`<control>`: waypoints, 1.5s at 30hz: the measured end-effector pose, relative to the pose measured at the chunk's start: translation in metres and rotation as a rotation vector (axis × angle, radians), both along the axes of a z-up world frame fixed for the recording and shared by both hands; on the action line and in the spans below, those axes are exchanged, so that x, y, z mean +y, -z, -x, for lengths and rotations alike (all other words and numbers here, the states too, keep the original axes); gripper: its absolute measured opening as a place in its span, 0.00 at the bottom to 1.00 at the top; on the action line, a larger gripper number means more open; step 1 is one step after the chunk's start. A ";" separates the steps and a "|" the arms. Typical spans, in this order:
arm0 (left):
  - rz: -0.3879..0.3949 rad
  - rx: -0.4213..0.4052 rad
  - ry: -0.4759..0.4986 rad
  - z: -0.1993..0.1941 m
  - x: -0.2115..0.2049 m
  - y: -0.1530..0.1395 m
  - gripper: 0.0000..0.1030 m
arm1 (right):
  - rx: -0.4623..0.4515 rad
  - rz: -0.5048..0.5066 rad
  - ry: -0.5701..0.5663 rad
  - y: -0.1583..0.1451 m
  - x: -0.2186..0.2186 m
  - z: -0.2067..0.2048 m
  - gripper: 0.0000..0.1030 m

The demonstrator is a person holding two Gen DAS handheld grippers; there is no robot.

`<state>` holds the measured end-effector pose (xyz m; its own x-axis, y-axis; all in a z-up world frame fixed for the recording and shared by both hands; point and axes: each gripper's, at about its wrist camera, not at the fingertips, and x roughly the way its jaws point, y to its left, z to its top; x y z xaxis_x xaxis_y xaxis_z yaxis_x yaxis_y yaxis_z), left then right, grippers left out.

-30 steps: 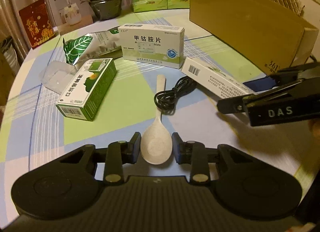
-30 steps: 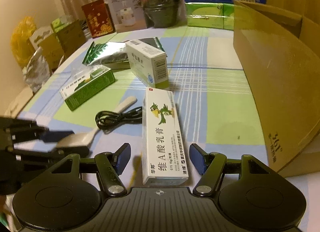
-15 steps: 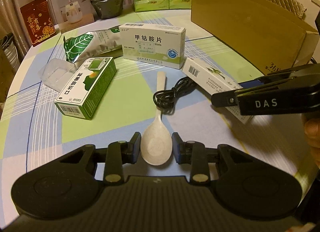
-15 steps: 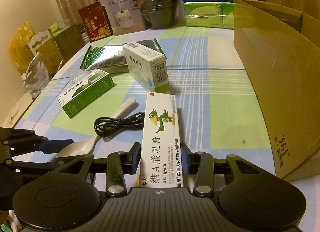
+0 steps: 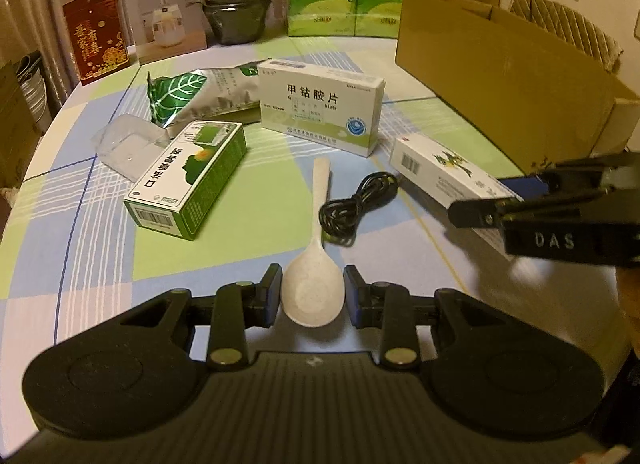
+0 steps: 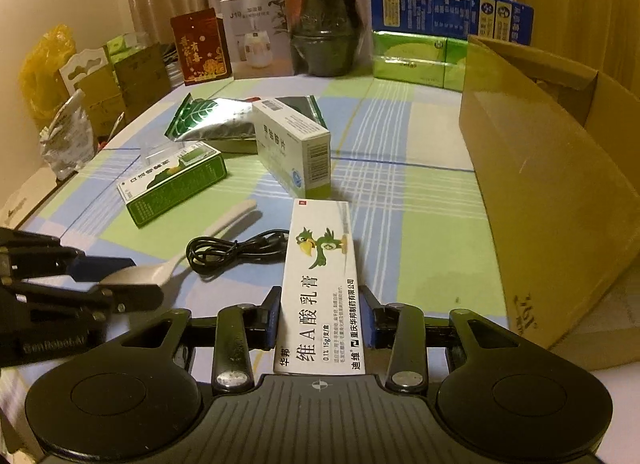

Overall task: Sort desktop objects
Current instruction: 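Carry the ointment box and spoon into the cardboard box and release both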

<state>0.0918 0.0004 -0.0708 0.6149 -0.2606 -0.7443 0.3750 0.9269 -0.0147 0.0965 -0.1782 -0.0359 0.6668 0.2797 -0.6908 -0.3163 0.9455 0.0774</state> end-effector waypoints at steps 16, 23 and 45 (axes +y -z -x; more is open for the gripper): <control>0.111 -0.058 -0.138 0.032 0.004 -0.063 0.27 | -0.130 -0.055 0.007 -0.086 -0.038 0.048 0.34; 0.147 -0.100 -0.067 0.046 -0.045 -0.107 0.27 | -0.187 -0.060 0.141 -0.127 -0.105 0.064 0.34; 0.177 -0.100 0.140 0.009 -0.234 -0.130 0.27 | -0.151 -0.020 0.285 -0.125 -0.233 0.021 0.35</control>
<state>0.0828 -0.2333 0.0593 0.6321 -0.4693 -0.6167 0.5077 0.8520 -0.1280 0.0753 -0.4108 0.0889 0.8150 0.0796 -0.5740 -0.0488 0.9964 0.0689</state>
